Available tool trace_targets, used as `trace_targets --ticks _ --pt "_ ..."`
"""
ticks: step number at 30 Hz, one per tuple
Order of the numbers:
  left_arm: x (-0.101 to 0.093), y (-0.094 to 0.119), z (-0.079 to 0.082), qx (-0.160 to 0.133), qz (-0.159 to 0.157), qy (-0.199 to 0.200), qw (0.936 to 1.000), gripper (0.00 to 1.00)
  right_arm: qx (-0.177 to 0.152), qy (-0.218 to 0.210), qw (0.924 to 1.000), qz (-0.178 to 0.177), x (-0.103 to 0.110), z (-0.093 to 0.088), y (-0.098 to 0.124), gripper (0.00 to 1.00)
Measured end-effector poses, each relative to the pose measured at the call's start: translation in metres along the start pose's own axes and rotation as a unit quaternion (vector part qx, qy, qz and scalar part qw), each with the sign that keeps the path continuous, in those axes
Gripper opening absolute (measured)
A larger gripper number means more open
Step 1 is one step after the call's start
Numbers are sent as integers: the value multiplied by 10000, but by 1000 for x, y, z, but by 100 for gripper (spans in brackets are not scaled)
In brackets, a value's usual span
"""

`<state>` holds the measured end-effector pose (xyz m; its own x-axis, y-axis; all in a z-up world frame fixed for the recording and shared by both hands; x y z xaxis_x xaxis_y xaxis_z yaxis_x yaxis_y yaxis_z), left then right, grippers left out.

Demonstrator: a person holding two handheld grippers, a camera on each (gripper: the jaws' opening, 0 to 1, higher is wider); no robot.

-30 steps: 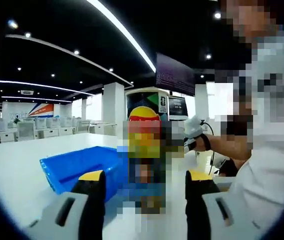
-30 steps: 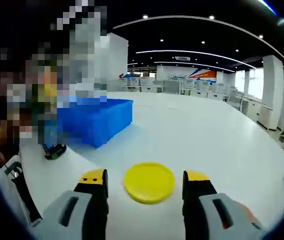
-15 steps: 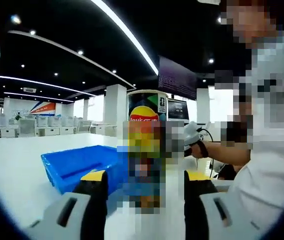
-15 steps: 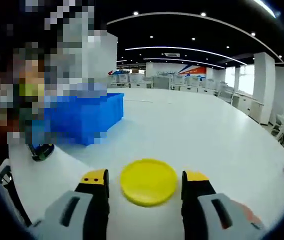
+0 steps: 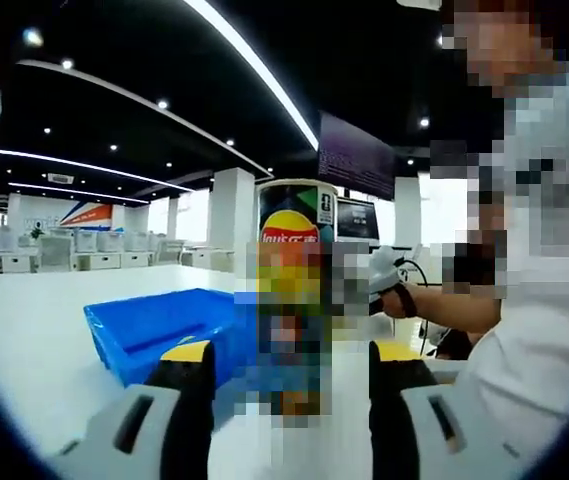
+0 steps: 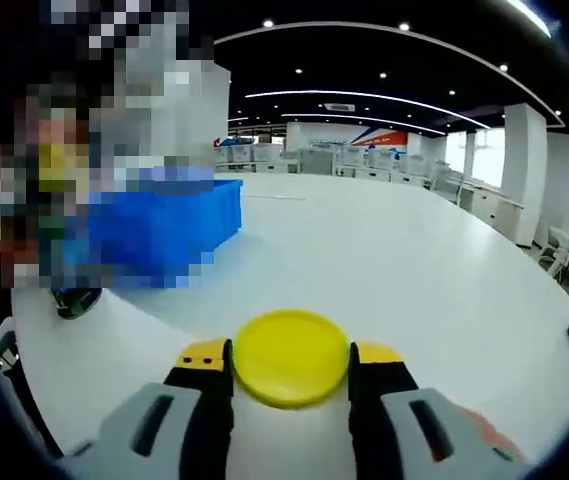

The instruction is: Open the lid of the chip container on the table, take out the chips, place them into the box in front of the container, and close the lid

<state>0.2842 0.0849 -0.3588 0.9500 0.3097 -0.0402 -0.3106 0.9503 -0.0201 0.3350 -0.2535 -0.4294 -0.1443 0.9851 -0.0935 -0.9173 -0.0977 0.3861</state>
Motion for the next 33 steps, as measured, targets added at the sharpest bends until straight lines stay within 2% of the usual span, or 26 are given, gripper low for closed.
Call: trace_targets --ticks 24,28,33 --pt "-1 -1 -4 97 33 23 9999 62 -173 -156 9996 160 -1 7 2 45" --pt "0 1 0 -34 21 102 9999 62 -194 -148 9996 173 -1 9 3 45" --pt "1 2 -2 -24 43 97 9999 62 -243 -31 9995 177 -2 10 3 45"
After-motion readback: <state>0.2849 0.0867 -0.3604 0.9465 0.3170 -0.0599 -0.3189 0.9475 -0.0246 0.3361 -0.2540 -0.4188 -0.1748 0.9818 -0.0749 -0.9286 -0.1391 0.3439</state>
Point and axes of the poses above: the point that each gripper's makers call its tool centre point, and the gripper's own axes: y roughly backward along the fingers, x roughly to its left, z roughly out of its top, the point moved 6 cm from there along y, roughly backward along the fingers, and after that the axes turned 7 degrees about -z, right-handed, at the moved point
